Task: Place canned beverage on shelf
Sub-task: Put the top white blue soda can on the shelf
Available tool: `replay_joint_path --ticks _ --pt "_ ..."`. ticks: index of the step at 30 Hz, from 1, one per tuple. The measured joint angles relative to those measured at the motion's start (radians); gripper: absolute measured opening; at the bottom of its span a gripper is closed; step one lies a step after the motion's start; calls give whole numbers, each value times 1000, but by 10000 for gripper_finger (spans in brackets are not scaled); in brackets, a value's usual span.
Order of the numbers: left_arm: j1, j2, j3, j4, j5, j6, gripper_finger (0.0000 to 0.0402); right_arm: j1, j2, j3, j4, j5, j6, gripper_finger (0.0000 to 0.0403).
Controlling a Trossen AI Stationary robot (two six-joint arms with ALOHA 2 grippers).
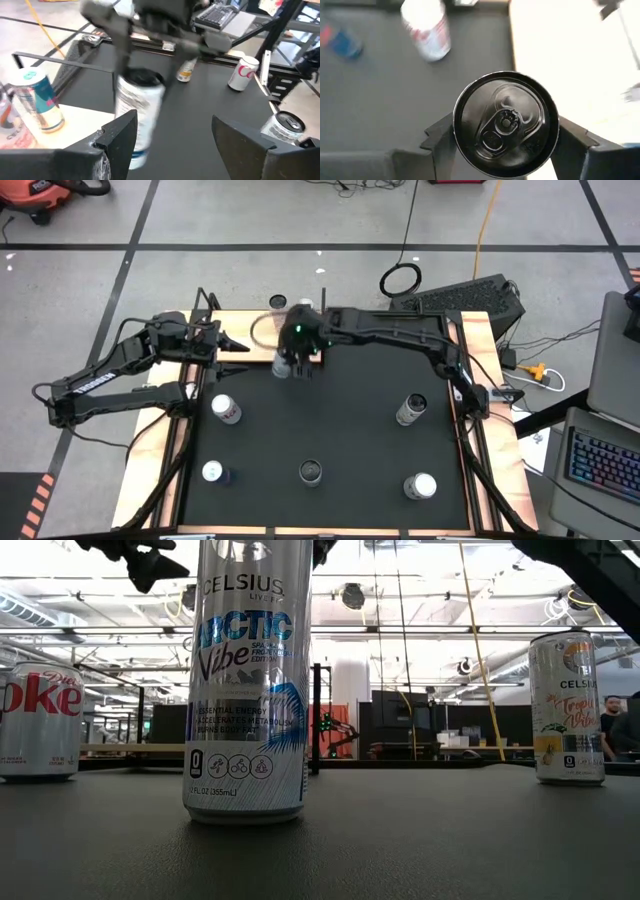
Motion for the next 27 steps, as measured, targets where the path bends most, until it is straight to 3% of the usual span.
replay_joint_path --ticks 13,27 --pt "1 0 0 -11 -10 -1 261 -109 0 1 269 -1 -10 225" --pt "1 0 0 -14 -10 0 261 -125 60 1 495 -54 -114 223"
